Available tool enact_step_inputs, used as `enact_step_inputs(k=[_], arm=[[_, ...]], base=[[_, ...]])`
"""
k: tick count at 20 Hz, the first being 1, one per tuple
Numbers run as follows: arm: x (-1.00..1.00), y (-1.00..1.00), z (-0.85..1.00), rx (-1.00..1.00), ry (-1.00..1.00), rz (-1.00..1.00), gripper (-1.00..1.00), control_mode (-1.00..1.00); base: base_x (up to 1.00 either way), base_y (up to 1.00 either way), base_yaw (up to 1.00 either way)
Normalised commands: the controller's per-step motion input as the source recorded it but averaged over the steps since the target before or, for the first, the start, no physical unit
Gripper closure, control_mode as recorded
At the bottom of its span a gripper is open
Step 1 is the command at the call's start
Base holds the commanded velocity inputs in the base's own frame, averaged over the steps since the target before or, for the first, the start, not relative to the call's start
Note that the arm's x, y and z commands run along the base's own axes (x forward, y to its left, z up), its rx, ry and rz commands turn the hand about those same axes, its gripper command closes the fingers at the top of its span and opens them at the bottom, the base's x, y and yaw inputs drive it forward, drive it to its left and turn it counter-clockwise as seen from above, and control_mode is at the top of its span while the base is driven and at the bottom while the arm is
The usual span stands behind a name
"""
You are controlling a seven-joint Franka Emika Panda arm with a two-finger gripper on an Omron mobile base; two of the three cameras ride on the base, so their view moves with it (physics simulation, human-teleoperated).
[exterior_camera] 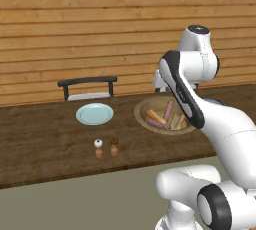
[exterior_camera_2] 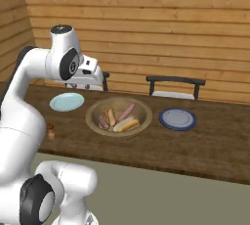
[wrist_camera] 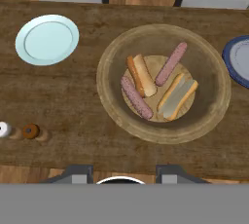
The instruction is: Place one bun and one sausage from the bowl on each plate.
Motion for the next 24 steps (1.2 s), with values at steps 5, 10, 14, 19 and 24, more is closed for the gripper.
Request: enact_step_inputs(k=[5,10,14,19,24], arm=[[0.00,0.00,-0.09,-0.01,0.05,-0.01,-1.00,-1.00],[0.34,-0.13,-0.78,-0.17,0.26,-0.13,-1.00,-1.00],[1.00,-0.72,-0.89,0.03,0.12,-0.04,-1.00,-1.00],[1.00,-0.65,-0.80,0.06,0.15,-0.01,-1.00,-1.00],[0.63,-0.38,-0.88,0.06,0.23,0.00,-1.00,-1.00]], base=[[0.00,0.00,0.00],[0.00,0.00,0.00],[0.00,0.00,0.00],[0.00,0.00,0.00],[0.00,0.00,0.00]])
